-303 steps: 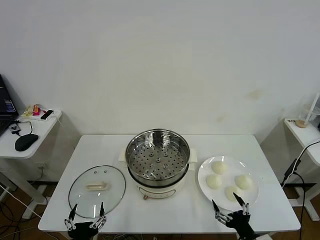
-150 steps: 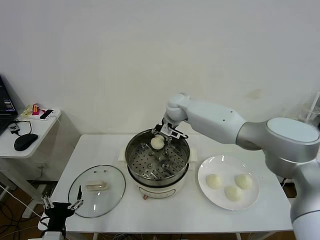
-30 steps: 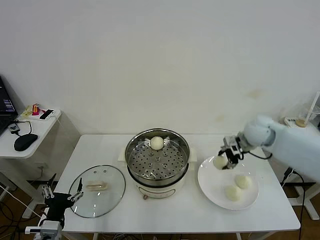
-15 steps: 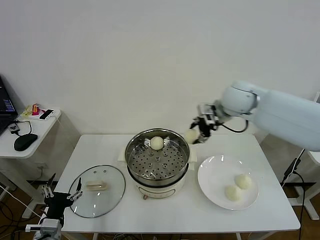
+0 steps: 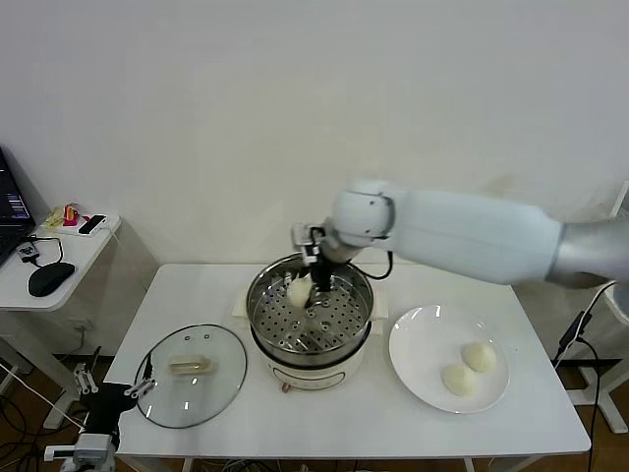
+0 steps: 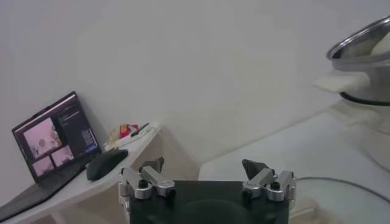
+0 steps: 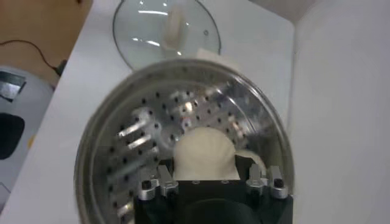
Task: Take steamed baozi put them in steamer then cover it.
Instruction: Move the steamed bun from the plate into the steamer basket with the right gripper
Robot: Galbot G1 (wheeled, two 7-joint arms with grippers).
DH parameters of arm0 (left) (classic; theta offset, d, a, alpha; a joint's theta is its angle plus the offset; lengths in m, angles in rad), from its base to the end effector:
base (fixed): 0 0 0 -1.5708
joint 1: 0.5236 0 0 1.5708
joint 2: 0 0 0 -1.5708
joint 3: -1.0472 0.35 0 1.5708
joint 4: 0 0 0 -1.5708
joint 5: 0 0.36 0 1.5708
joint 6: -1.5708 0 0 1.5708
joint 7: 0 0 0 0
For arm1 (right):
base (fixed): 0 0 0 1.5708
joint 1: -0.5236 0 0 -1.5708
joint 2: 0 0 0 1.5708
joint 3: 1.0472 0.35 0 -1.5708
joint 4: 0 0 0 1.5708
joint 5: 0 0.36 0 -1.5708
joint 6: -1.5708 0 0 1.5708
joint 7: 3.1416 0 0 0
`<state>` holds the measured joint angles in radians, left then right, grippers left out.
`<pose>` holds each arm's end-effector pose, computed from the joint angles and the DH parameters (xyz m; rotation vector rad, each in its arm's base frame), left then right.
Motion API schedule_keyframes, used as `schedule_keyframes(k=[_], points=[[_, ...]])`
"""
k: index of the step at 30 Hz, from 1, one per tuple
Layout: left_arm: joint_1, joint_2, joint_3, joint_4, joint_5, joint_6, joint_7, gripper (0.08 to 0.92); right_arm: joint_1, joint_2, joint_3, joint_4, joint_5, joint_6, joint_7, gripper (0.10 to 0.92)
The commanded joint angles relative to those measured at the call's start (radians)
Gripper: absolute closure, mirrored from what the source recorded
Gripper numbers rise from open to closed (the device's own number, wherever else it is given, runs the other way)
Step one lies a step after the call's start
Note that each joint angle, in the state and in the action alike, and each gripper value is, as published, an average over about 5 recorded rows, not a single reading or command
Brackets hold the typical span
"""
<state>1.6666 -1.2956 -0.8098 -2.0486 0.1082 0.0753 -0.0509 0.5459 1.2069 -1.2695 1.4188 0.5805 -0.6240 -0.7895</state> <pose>0.1609 0.1370 -0.3026 0.2407 -2.8765 -0.7240 0.5032 0.1804 -0.0673 1.5175 -1.5060 1.4148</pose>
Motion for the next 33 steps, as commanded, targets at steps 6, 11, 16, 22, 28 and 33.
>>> schedule_keyframes(k=[6,11,16,22,28,33], points=[[0.002,0.003,-0.009,0.004,-0.002,-0.001,-0.001,0.177,-0.104,0.192,-0.010,-0.193,-0.012,-0.057,0.044,0.397],[-0.003,0.005,-0.009,0.008,-0.003,-0.002,-0.001,0.177,-0.125,0.219,0.002,-0.238,-0.038,-0.058,0.049,0.397],[-0.007,0.007,-0.007,0.014,-0.004,-0.002,-0.001,0.177,-0.135,0.228,0.009,-0.280,-0.061,-0.060,0.052,0.397],[-0.012,0.010,-0.008,0.017,-0.005,-0.001,0.000,0.177,-0.144,0.232,0.019,-0.314,-0.073,-0.059,0.056,0.397],[-0.010,0.008,-0.008,0.015,-0.005,0.000,0.000,0.177,-0.136,0.222,0.025,-0.302,-0.059,-0.064,0.039,0.389],[-0.009,0.007,-0.007,0.010,-0.004,0.001,0.001,0.177,-0.056,0.163,0.021,-0.223,-0.050,-0.048,-0.063,0.290]])
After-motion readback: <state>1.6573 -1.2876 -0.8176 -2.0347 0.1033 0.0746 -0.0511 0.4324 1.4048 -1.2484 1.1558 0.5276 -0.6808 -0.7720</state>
